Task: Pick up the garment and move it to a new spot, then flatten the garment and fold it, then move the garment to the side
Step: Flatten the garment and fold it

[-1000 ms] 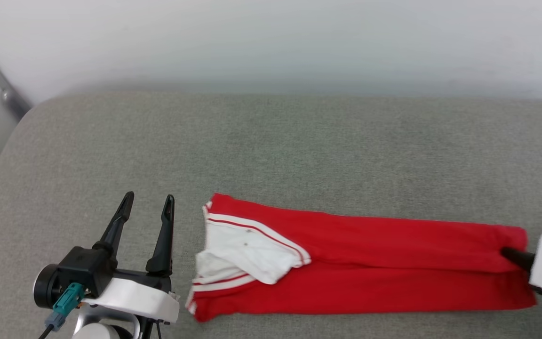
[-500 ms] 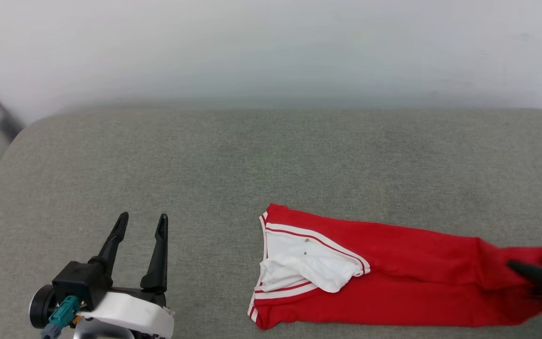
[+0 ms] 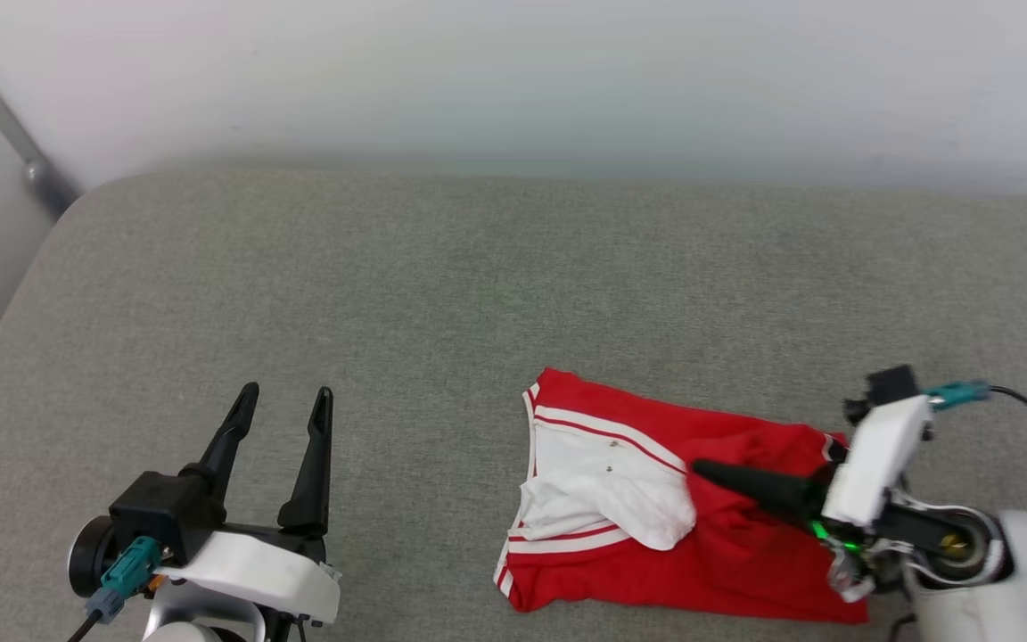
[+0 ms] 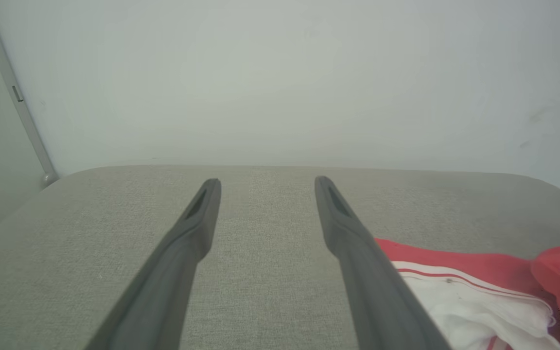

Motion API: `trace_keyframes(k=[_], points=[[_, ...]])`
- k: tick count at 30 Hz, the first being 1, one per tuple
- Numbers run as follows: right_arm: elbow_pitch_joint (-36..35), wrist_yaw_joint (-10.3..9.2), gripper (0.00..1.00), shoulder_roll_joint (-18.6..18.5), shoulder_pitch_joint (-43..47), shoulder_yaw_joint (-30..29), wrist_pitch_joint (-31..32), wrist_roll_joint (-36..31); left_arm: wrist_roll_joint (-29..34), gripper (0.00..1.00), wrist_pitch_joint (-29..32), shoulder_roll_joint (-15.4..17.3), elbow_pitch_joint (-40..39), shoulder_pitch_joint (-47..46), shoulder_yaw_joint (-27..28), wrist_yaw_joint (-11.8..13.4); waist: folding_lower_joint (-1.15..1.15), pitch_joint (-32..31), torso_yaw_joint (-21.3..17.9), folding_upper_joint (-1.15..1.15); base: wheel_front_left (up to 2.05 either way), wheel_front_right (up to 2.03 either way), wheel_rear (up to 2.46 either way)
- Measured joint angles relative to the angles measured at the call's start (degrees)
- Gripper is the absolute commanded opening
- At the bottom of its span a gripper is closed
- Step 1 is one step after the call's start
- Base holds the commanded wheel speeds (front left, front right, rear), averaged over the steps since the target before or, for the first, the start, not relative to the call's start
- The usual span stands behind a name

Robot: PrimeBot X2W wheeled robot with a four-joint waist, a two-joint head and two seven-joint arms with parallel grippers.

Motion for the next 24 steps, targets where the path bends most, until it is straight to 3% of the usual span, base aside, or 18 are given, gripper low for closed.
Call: trace_keyframes(k=[6, 10, 11, 13, 19, 24], points=[[3.5, 0.00, 0.00, 0.1, -2.7, 14.4, -8.5, 7.3, -0.2, 1.00, 0.0, -0.2, 0.9, -1.4, -0.3, -0.5, 0.00, 0.9, 1.8, 0.00, 0.00, 0.00, 0.00], [6.1, 0.00, 0.00, 0.1, -4.8, 20.6, -14.0, 6.6, -0.2, 1.00, -0.2, -0.6, 1.3, -2.2, -0.5, -0.6, 0.00, 1.6, 2.7, 0.00, 0.00, 0.00, 0.00], [6.8, 0.00, 0.04, 0.1, -5.2, 21.9, -15.5, 5.6, -0.3, 1.00, -0.4, -0.7, 1.5, -2.3, -0.5, -0.8, 0.00, 1.8, 2.8, 0.00, 0.00, 0.00, 0.00], [8.0, 0.00, 1.00, 0.1, -6.2, 24.3, -17.9, 3.3, -0.4, 1.00, -0.6, -0.9, 1.9, -2.4, -0.4, -0.9, 0.00, 2.1, 2.9, 0.00, 0.00, 0.00, 0.00], [7.1, 0.00, 1.00, -0.7, -8.0, 29.6, -21.9, -1.3, -0.5, 1.00, -1.4, -1.6, 3.1, -2.4, -0.4, -1.1, 0.00, 1.9, 2.3, 0.00, 0.00, 0.00, 0.00], [1.1, 0.00, 1.00, -6.8, -8.7, 34.6, -26.6, -7.6, -0.6, 1.00, -1.6, -2.1, 3.8, -2.7, -0.9, -1.5, 0.00, 1.1, 1.2, 0.00, 0.00, 0.00, 0.00]])
